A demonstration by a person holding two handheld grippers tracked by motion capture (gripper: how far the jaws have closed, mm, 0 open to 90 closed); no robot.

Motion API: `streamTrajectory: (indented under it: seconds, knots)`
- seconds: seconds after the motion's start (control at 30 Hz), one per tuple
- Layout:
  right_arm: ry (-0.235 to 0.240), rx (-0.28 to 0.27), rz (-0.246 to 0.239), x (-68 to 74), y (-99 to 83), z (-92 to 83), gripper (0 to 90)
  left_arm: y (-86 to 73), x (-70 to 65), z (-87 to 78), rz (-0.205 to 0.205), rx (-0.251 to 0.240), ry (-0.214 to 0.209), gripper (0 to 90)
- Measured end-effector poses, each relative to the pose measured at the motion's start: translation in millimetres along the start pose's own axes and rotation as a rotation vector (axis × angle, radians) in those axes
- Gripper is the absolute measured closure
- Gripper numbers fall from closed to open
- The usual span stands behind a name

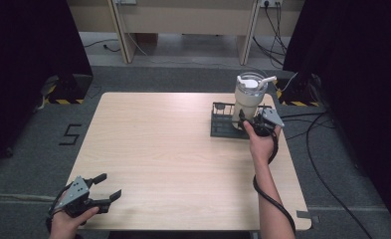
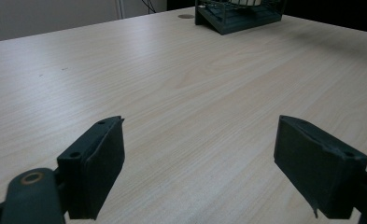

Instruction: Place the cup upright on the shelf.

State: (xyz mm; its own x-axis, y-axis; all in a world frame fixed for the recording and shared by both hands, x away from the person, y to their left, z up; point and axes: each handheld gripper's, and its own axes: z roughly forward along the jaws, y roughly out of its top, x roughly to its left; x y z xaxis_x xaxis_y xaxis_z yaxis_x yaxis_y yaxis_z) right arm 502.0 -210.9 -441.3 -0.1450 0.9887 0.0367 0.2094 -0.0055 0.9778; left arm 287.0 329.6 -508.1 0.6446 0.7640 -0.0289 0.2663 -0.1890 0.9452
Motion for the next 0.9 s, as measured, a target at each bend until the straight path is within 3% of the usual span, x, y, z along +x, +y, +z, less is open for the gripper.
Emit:
streamTrajectory:
  seconds: [0.47,0.9]
  knots:
    - [0.014,0.015,0.016,-7.7,-5.7,-20.6,12.1,0.2,-0.4,0.1,0.001,0.001,0.002,15.8]
    - [0.051,0.029,0.011,-4.5,-23.4,-67.4,12.3,0.3,-0.6,0.3,0.005,0.005,0.002,15.8]
